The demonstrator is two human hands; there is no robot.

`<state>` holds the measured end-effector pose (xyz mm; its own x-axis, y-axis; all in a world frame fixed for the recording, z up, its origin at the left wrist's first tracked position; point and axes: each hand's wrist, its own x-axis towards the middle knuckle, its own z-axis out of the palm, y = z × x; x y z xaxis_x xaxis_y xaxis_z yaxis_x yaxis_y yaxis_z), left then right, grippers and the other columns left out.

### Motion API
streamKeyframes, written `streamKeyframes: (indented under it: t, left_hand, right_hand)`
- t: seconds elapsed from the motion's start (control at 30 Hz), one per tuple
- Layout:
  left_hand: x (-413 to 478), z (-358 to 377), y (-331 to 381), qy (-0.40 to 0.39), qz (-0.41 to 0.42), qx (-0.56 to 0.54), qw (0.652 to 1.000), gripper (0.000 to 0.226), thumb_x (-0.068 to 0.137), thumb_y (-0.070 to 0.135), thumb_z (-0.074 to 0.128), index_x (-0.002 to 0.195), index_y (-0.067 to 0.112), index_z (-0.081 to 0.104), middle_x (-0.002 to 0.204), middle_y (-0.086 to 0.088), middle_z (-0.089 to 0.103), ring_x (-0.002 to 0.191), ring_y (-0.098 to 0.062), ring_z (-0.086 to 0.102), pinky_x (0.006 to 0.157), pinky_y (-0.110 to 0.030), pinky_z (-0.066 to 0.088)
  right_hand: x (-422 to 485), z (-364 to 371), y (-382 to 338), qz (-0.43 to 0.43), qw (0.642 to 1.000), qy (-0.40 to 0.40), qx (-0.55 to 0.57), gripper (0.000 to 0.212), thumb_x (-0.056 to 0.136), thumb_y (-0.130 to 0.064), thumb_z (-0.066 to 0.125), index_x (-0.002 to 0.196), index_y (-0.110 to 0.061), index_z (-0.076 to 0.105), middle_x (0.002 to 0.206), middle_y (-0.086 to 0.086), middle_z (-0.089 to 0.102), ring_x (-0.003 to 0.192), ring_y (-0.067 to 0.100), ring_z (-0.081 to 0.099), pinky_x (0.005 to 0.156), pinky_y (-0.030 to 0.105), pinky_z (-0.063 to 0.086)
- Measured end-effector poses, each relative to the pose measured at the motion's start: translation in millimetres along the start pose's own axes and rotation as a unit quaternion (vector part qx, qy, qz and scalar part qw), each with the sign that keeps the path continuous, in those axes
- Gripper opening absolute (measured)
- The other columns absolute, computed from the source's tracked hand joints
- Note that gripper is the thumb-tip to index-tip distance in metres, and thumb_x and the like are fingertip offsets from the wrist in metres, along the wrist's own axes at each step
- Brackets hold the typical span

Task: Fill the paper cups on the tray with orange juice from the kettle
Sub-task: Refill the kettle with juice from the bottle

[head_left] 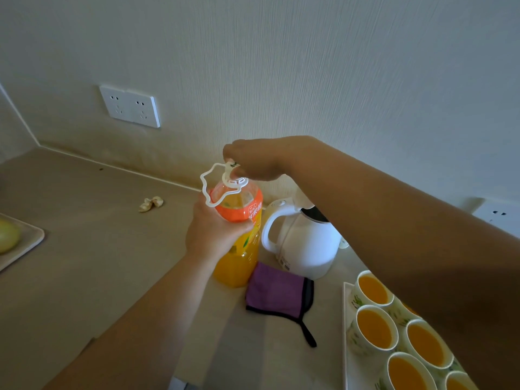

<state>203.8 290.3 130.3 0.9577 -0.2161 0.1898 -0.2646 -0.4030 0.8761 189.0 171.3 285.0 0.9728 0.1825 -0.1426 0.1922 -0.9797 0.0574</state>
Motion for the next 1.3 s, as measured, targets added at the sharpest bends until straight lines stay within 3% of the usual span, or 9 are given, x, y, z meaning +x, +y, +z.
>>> streamKeyframes:
  t: [0.13, 0.2, 0.3, 0.53, 0.73, 0.9, 1.03, 1.17, 1.3]
  left_hand:
    - [2, 1, -1, -0.005, 0.001, 0.005, 1.0, 0.091, 0.039, 0.051, 0.074, 0.125, 0.039, 0.046, 0.111, 0.014, 0.057, 0.097, -0.009, 0.061, 0.078, -0.037, 0.057]
    - [2, 1, -2, -0.002, -0.003, 0.002, 1.0, 0.09, 0.04, 0.051, 0.074, 0.125, 0.038, 0.047, 0.11, 0.014, 0.056, 0.097, -0.009, 0.061, 0.078, -0.036, 0.056]
    - [0, 0, -2, 0.003, -0.014, 0.009, 1.0, 0.095, 0.04, 0.053, 0.072, 0.129, 0.035, 0.043, 0.114, 0.011, 0.053, 0.1, -0.01, 0.059, 0.08, -0.034, 0.053]
    - [5, -2, -4, -0.018, 0.005, 0.004, 1.0, 0.093, 0.04, 0.052, 0.073, 0.127, 0.038, 0.045, 0.112, 0.015, 0.056, 0.099, -0.009, 0.06, 0.079, -0.034, 0.055]
    - [7, -4, -7, -0.035, 0.021, -0.002, 0.999, 0.095, 0.039, 0.051, 0.075, 0.129, 0.039, 0.045, 0.114, 0.014, 0.057, 0.099, -0.009, 0.061, 0.08, -0.039, 0.057]
    - [6, -3, -6, -0.028, 0.01, 0.004, 1.0, 0.095, 0.038, 0.054, 0.072, 0.128, 0.041, 0.043, 0.114, 0.013, 0.056, 0.1, -0.011, 0.061, 0.08, -0.039, 0.056]
    - [4, -4, -4, -0.032, 0.004, -0.002, 0.999, 0.092, 0.039, 0.052, 0.071, 0.127, 0.04, 0.045, 0.109, 0.014, 0.058, 0.096, -0.008, 0.062, 0.076, -0.033, 0.055]
    - [3, -5, -3, -0.028, -0.001, -0.002, 1.0, 0.086, 0.038, 0.052, 0.071, 0.12, 0.036, 0.05, 0.107, 0.014, 0.06, 0.096, -0.008, 0.062, 0.077, -0.034, 0.055]
    - [2, -4, -2, -0.024, 0.005, 0.001, 1.0, 0.089, 0.039, 0.052, 0.072, 0.124, 0.038, 0.047, 0.111, 0.016, 0.056, 0.098, -0.007, 0.06, 0.079, -0.037, 0.056]
  right_hand:
    - [0, 1, -7, 0.037, 0.997, 0.06, -0.022, 0.054, 0.095, -0.053, 0.042, 0.134, -0.014, 0.043, 0.129, 0.006, 0.049, 0.11, 0.023, 0.053, 0.08, 0.028, 0.036]
    - [6, 7, -15, 0.124, 0.983, 0.107, -0.081, 0.066, 0.088, -0.072, 0.031, 0.102, -0.014, 0.059, 0.093, 0.001, 0.056, 0.082, 0.018, 0.056, 0.065, 0.027, 0.038]
    - [13, 15, -21, 0.173, 0.969, 0.111, -0.136, 0.064, 0.093, -0.066, 0.026, 0.059, -0.015, 0.044, 0.06, -0.004, 0.037, 0.052, 0.009, 0.038, 0.047, 0.022, 0.027]
    - [5, 9, -7, 0.061, 0.996, 0.047, -0.035, 0.047, 0.1, -0.048, 0.034, 0.127, -0.01, 0.044, 0.083, -0.002, 0.043, 0.08, 0.019, 0.043, 0.058, 0.025, 0.029]
    - [-2, 5, -6, 0.024, 0.999, -0.013, 0.041, 0.034, 0.102, -0.027, 0.038, 0.135, -0.022, 0.037, 0.119, 0.006, 0.046, 0.09, 0.022, 0.048, 0.077, 0.031, 0.037]
    - [-12, 1, -8, 0.021, 0.998, -0.022, 0.049, 0.045, 0.095, -0.002, 0.04, 0.13, -0.029, 0.044, 0.124, 0.007, 0.036, 0.085, 0.025, 0.049, 0.067, 0.029, 0.04]
    - [-13, 3, -14, 0.005, 0.995, 0.014, 0.101, 0.04, 0.092, -0.022, 0.056, 0.131, -0.026, 0.047, 0.129, 0.008, 0.039, 0.103, 0.026, 0.053, 0.079, 0.027, 0.043]
    - [-3, 13, -16, 0.083, 0.992, 0.078, 0.059, 0.071, 0.085, -0.06, 0.054, 0.141, -0.021, 0.035, 0.136, 0.007, 0.041, 0.112, 0.025, 0.053, 0.089, 0.036, 0.045]
    - [3, 20, -13, 0.101, 0.989, 0.109, 0.006, 0.05, 0.098, -0.049, 0.039, 0.129, -0.01, 0.046, 0.121, 0.008, 0.056, 0.091, 0.019, 0.048, 0.074, 0.028, 0.035]
